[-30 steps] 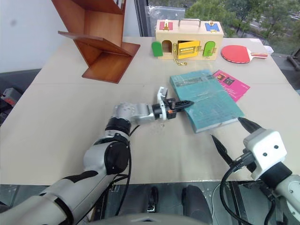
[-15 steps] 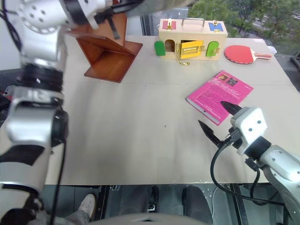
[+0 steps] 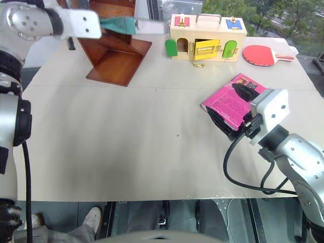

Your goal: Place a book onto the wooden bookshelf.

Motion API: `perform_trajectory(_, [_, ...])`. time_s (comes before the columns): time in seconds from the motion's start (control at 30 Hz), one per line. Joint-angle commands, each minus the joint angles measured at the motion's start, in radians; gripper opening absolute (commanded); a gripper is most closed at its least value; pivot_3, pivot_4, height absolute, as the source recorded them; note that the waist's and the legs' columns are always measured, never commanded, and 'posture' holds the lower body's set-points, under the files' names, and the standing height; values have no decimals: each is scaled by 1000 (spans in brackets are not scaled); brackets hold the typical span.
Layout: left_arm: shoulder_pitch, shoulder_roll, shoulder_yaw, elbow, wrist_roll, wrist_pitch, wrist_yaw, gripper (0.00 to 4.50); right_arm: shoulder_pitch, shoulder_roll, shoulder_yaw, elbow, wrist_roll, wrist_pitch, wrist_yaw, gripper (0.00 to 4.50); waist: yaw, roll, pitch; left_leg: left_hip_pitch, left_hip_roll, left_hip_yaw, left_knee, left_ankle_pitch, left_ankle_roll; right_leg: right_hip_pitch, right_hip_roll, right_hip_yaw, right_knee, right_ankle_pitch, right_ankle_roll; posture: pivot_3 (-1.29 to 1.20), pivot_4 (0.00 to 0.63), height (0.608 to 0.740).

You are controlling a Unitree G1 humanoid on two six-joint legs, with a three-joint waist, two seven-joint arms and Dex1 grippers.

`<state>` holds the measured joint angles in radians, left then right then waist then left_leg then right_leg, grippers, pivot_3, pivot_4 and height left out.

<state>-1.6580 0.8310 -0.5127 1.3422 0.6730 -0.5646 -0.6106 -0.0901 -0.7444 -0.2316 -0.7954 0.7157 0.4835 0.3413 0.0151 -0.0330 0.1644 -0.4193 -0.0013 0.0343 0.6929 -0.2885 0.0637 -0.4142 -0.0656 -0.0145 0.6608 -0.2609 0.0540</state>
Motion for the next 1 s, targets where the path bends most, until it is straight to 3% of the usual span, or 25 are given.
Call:
perform_trajectory(0.03, [-69, 19, -5, 9, 37, 29, 45, 50, -43, -9, -32, -38, 14, 19, -7, 4500, -2, -2, 1, 0, 0, 0, 0, 0, 0, 0, 0, 0, 0, 0, 0, 0, 150, 740])
perform_trajectory(0.47, [-45, 43, -5, 37, 93, 46, 82, 50, -249, 9, 31, 11, -1, 29, 53, 4500, -4, -2, 2, 0, 1, 0, 5, 0, 0, 0, 0, 0, 2, 0, 0, 0, 150, 740])
perform_trajectory(0.6, [-41, 61, 10, 39, 81, 58, 59, 1487, -272, 18, 42, 31, -2, 29, 69, 4500, -7, -2, 2, 0, 1, 1, 6, 0, 1, 0, 0, 0, 3, 0, 0, 0, 150, 740])
perform_trajectory(0.77, [-26, 93, 43, 33, 51, 36, 58, 3907, -275, 19, 43, 53, -7, 24, 100, 4500, -10, -2, 2, 0, 1, 0, 6, 0, 1, 0, 0, 0, 4, 0, 0, 0, 150, 740])
perform_trajectory(0.93, [18, 146, 129, 11, -40, -83, 46, 3907, -272, 14, 38, 78, -12, 20, 135, 4500, -10, -2, 2, 0, 1, 1, 8, 0, 1, 0, 0, 0, 5, 0, 0, 0, 150, 740])
perform_trajectory(0.97, [32, 150, 174, 6, -93, -119, 9, 3907, -267, 10, 35, 80, -18, 18, 142, 4500, -10, -2, 2, 0, 1, 0, 8, 0, 1, 0, -1, 0, 5, 0, 0, 0, 150, 740])
perform_trajectory(1.0, [54, 135, 284, -1, -234, -132, -135, 3907, -255, 4, 31, 82, -31, 16, 148, 4500, -9, -2, 2, 0, 1, 1, 8, 0, 1, 0, -1, 0, 5, 0, 0, 0, 150, 740])
